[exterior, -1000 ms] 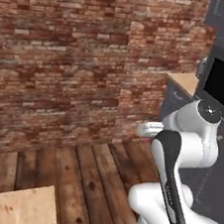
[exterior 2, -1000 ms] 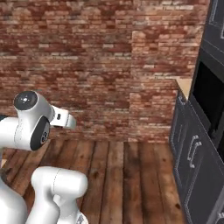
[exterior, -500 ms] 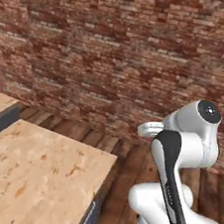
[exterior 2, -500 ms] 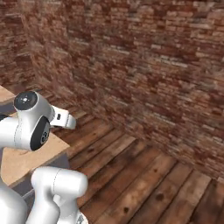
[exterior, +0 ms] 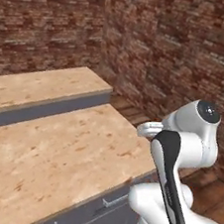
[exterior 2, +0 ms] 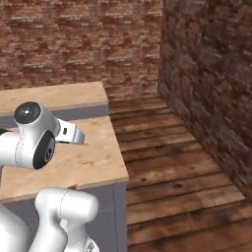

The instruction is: Take a sugar cube from the saucer and place it inside the coffee. Then, grab milk from the fridge and place it next to the coffee on the counter to sweeten the coffee.

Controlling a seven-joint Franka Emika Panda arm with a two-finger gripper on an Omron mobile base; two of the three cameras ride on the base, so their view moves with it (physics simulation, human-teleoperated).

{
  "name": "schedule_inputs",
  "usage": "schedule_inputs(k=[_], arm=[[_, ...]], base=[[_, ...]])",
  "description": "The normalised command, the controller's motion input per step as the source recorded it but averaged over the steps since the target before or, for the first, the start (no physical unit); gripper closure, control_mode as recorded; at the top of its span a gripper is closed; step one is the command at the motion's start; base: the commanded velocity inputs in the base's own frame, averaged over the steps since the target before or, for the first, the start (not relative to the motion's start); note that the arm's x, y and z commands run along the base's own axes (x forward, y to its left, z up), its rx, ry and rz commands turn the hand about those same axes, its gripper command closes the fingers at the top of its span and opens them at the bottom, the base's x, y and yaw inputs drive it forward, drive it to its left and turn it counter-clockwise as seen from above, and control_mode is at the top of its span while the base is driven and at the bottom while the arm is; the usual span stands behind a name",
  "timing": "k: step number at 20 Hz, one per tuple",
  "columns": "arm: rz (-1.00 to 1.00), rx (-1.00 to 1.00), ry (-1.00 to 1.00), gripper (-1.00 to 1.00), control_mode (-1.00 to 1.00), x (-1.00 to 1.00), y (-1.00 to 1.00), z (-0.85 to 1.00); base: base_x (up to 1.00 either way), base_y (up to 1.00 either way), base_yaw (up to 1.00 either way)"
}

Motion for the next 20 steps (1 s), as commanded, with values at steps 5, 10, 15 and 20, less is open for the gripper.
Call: schedule_inputs(k=[5, 10, 15, 20], arm=[[0.0, 0.0, 0.0, -1.0, 1.0, 0.0, 0.0, 0.0], [0.0, 0.0, 0.0, -1.0, 1.0, 0.0, 0.0, 0.0], [0.0, 0.0, 0.0, -1.0, 1.0, 0.0, 0.0, 0.0], [0.0, 0.0, 0.0, -1.0, 1.0, 0.0, 0.0, 0.0]], base=[[0.0, 0.0, 1.0], [-0.09, 0.0, 0.99], [-0.1, 0.09, 0.23], [-0.18, 0.0, 0.1]])
